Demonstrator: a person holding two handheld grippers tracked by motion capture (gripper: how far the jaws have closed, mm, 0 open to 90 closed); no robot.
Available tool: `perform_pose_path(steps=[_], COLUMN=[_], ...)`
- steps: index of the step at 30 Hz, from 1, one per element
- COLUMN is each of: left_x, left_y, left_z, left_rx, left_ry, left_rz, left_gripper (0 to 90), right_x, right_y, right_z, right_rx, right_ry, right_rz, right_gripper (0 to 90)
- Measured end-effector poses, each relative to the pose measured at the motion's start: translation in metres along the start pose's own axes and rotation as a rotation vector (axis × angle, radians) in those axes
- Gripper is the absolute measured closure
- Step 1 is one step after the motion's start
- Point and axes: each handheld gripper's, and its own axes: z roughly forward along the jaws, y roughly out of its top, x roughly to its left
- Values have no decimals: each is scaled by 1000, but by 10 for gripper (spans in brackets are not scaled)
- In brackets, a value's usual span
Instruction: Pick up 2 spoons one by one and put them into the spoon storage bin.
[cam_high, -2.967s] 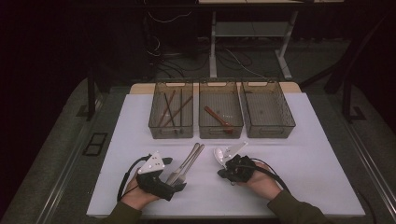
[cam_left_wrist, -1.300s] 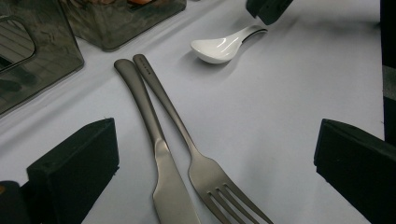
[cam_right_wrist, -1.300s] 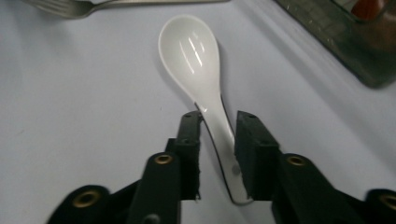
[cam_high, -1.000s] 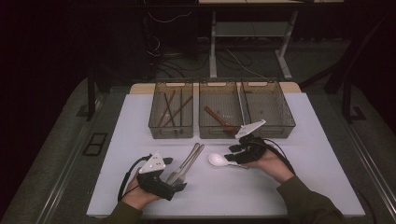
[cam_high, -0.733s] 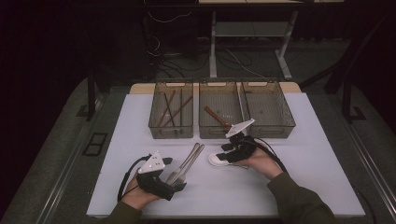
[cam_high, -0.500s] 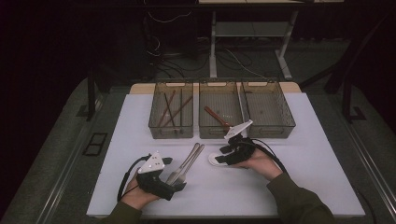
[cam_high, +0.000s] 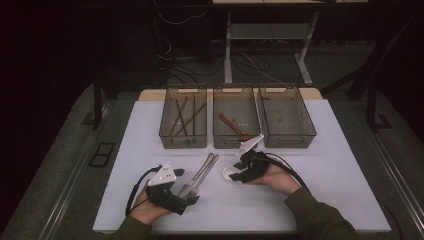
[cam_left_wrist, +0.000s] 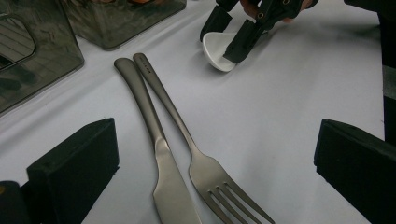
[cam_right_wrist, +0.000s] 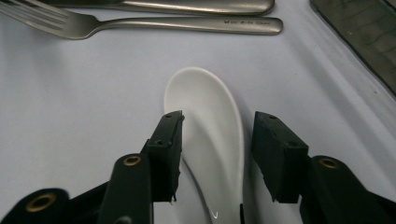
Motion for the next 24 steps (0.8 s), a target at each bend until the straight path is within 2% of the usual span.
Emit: perform_pose_path(steps=[3, 8, 16, 24], left_x=[1, 2, 4, 3], left_y=[-1, -2, -3, -2], left_z=[1, 1, 1, 1], left_rx=[3, 4, 3, 5], left_ry=[0, 0, 4, 2], left_rz=[-3, -7, -11, -4], left_gripper=[0, 0, 0, 0], right_x=[3, 5, 4, 4], right_y=[0, 0, -1, -2], right_z=[0, -1, -4, -8], right_rx=[9, 11, -3, -18], right_ry=[-2, -8, -28, -22], right_rz=[-25, -36, -31, -13], right_gripper=[571, 628, 764, 819])
